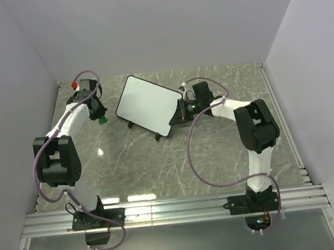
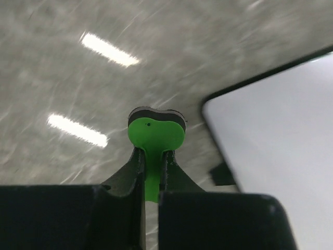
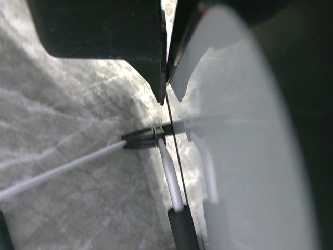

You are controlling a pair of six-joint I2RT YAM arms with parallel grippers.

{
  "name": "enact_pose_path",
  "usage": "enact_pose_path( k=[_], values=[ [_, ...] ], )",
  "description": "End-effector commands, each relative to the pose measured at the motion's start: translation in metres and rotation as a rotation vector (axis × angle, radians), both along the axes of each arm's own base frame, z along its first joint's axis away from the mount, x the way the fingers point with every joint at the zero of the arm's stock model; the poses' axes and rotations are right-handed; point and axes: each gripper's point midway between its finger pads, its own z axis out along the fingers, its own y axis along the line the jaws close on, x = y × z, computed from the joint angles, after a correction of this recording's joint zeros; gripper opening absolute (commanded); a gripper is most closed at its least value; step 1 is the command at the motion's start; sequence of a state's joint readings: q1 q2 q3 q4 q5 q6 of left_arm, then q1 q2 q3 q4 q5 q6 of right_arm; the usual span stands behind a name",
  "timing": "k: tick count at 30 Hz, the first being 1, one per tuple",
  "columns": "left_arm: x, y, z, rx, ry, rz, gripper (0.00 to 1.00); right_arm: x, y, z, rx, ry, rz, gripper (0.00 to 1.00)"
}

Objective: Erase the whiteboard

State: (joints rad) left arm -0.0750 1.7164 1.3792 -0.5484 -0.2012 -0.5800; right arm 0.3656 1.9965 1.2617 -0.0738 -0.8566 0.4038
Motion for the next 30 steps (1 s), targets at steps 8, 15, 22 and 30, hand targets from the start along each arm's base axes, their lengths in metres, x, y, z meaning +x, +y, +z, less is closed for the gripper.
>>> enact_pose_path(
  k=[8,15,22,30],
  values=[
    [-0.057,0.008,-0.045,-0.026,0.135,0.064,0.32,-0.061,-0.049,-0.053,-0.229,0.372,-0.136,0.0],
    [-0.073,0.007,-0.076,-0.03,0.213,0.069,0.59,-0.057,-0.055,-0.048,-0.25,0.35,-0.156,0.48],
    [-0.07,0.005,-0.068,-0.044,0.194,0.068,0.75,-0.027,-0.102,-0.019,-0.318,0.281,-0.309,0.65],
    [-0.053,0.004,-0.034,-0.047,0.125,0.065,0.75,-0.006,-0.137,0.063,-0.274,0.093,-0.462,0.67]
  ],
)
